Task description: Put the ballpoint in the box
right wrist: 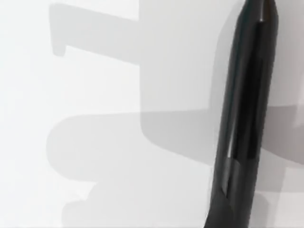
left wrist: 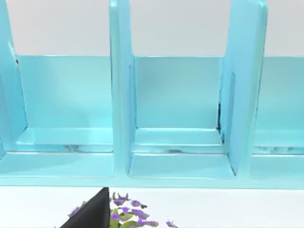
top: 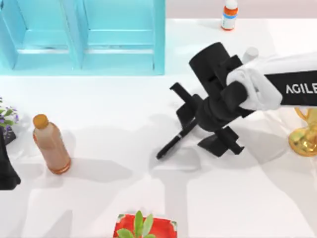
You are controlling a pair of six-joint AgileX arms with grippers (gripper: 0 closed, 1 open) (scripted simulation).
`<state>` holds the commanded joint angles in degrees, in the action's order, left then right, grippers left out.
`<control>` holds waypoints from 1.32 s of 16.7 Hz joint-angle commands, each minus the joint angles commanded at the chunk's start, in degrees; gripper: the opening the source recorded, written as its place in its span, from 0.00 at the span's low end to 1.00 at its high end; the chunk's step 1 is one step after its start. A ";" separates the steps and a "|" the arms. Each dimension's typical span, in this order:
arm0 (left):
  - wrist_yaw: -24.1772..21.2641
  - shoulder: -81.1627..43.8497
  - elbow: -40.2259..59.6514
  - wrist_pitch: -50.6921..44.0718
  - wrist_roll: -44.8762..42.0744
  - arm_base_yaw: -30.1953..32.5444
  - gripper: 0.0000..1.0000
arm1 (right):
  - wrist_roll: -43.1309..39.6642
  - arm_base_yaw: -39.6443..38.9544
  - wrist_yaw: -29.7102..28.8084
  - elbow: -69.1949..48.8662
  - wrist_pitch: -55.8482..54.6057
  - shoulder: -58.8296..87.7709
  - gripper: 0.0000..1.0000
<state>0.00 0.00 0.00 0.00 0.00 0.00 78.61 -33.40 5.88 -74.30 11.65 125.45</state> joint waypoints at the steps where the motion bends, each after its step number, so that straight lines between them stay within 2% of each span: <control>1: 0.00 0.00 0.00 0.00 0.00 0.00 1.00 | 0.00 0.00 0.00 0.00 0.00 0.00 0.00; 7: 0.00 0.00 0.00 0.00 0.00 0.00 1.00 | 0.00 0.00 0.00 0.00 0.00 0.00 0.00; 8: 0.00 0.00 0.00 0.00 0.00 0.00 1.00 | -1.89 0.46 -0.23 -0.17 5.52 -4.90 0.00; 12: 0.00 0.00 0.00 0.00 0.00 0.00 1.00 | -1.49 0.46 0.02 -3.17 9.76 -6.36 0.00; 17: 0.00 0.00 0.00 0.00 0.00 0.00 1.00 | -1.74 0.51 0.03 -10.54 23.17 -11.46 0.00; 22: 0.00 0.00 0.00 0.00 0.00 0.00 1.00 | -2.06 0.56 -0.08 -12.38 25.97 -13.11 0.00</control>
<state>0.00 0.00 0.00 0.00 0.00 0.00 76.55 -32.84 5.80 -86.69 37.62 112.34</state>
